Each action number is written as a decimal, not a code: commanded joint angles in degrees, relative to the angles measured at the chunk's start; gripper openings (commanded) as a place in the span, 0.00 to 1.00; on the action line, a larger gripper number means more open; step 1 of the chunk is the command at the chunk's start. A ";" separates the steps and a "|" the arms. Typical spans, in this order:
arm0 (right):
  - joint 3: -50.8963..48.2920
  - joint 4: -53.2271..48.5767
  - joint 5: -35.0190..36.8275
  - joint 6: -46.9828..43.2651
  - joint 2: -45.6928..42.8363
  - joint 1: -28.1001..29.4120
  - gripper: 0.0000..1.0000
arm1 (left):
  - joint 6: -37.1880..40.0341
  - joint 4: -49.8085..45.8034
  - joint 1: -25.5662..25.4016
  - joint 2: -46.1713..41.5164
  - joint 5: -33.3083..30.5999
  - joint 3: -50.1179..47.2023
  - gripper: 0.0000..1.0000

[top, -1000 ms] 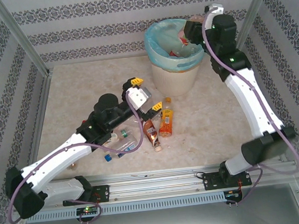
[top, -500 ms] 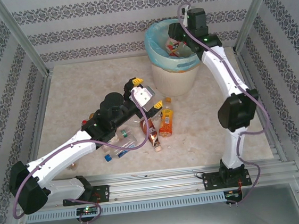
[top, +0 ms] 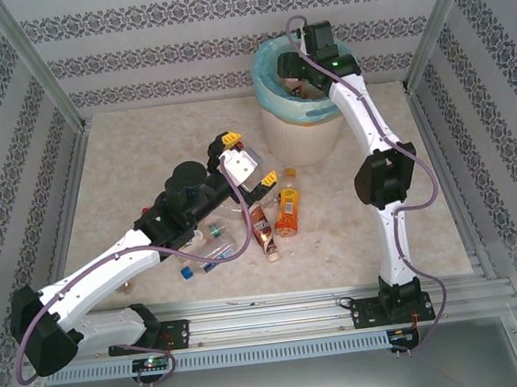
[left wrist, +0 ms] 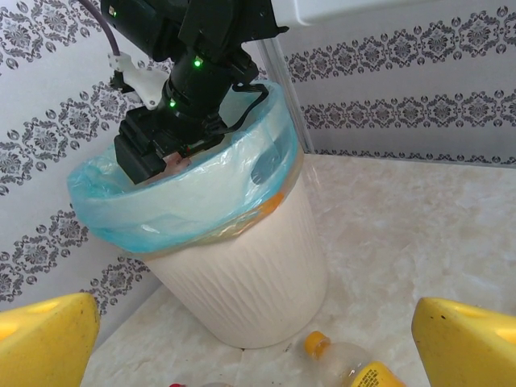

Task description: Put the plastic bottles in the bin

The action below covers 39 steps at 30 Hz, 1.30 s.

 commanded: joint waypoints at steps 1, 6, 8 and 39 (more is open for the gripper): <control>2.01 -2.15 0.90 0.54 1.99 -1.01 0.71 | -0.37 0.79 -0.32 -1.24 -0.17 -0.64 1.00; 2.32 -2.72 -0.85 2.81 4.33 -1.98 0.71 | -0.69 1.12 -0.37 -1.17 -0.20 -0.94 1.00; 3.33 -3.31 -1.20 3.00 5.30 -2.17 0.71 | -0.69 1.05 -0.32 -1.15 -0.27 -0.90 1.00; -8.73 -2.39 2.90 -4.34 -30.69 11.43 0.94 | -19.20 -36.15 -0.23 -11.42 -13.19 9.10 0.96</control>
